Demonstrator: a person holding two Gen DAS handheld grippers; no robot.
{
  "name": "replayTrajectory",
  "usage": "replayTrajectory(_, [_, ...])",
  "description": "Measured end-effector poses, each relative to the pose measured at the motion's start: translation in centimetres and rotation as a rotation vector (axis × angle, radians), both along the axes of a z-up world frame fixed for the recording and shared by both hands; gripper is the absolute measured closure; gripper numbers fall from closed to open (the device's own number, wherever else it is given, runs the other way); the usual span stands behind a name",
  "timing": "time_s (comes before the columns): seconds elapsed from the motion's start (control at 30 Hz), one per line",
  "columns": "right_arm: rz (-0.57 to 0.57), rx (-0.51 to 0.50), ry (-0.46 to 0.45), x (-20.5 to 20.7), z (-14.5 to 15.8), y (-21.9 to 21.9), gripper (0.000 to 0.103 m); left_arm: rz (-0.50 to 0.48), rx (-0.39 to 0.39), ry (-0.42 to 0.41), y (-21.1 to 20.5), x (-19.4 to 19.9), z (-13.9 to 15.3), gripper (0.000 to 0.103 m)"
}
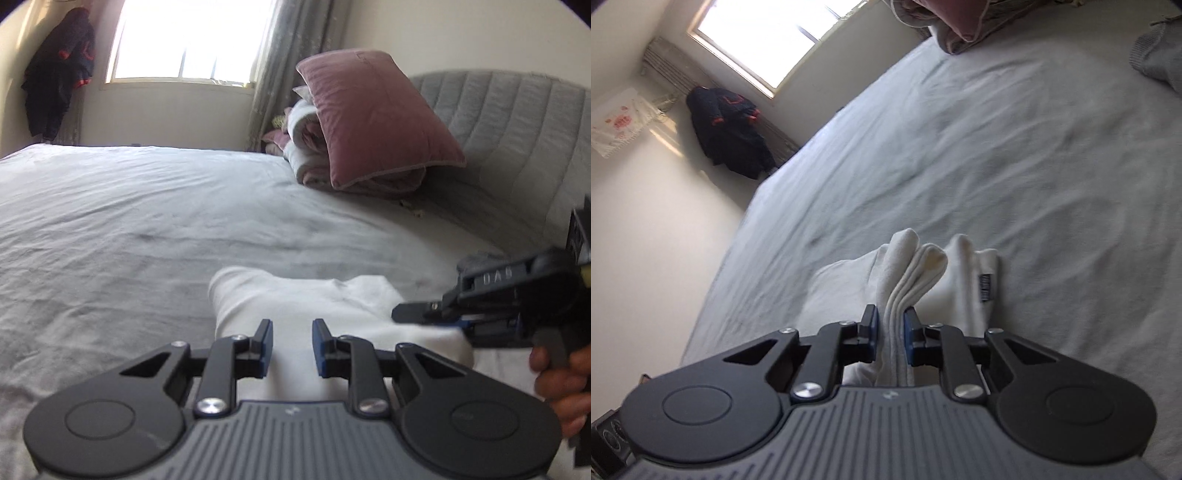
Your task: Fold clothes
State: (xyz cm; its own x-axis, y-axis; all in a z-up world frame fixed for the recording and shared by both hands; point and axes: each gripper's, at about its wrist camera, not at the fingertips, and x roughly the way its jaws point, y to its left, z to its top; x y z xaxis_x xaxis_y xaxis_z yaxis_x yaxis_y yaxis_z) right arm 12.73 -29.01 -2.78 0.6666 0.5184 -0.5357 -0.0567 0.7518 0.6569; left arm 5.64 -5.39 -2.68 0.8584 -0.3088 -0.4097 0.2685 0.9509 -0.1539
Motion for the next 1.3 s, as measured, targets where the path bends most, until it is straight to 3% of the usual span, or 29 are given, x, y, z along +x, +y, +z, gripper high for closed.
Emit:
replayTrajectory(0.3, [-0.021, -0.049, -0.001, -0.3, -0.9, -1.5, 0.086, -0.050, 0.108, -0.016, -2.1, -0.3, -3.3, 0.081])
replayTrajectory(0.43, [-0.063, -0.079, -0.050, -0.3, 0.4, -1.2, 0.076, -0.067, 0.115, -0.028, -1.9, -0.7, -3.2, 0.081])
replayTrajectory(0.67, [0.014, -0.264, -0.271, -0.9, 2.2, 2.1, 0.075, -0.098, 0.137, -0.048, -2.3, -1.2, -3.4, 0.081])
replayTrajectory(0.8, [0.087, -0.430, -0.321, -0.9, 0.9, 4.0, 0.075, -0.113, 0.123, -0.045, -2.1, -1.4, -3.4, 0.081])
replayTrajectory(0.87, [0.111, -0.527, -0.320, -0.9, -0.3, 4.4, 0.084, -0.132, 0.091, -0.029, -1.5, -1.1, -3.2, 0.082])
replayTrajectory(0.93, [0.134, -0.615, -0.316, -0.8, -1.6, 4.6, 0.089, -0.161, 0.003, 0.008, 0.0, -0.3, -2.5, 0.081])
replayTrajectory(1.0, [0.132, -0.614, -0.338, -1.1, -2.3, 4.1, 0.089, -0.162, -0.046, 0.031, 1.4, 1.0, -1.9, 0.081])
replayTrajectory(1.27, [0.118, -0.644, -0.397, -1.8, -3.4, 4.2, 0.089, -0.126, 0.080, 0.016, 1.3, 7.7, -2.2, 0.081])
replayTrajectory(1.3, [0.118, -0.638, -0.398, -1.8, -3.4, 4.1, 0.090, -0.124, 0.089, 0.024, 1.1, 8.5, -2.7, 0.077])
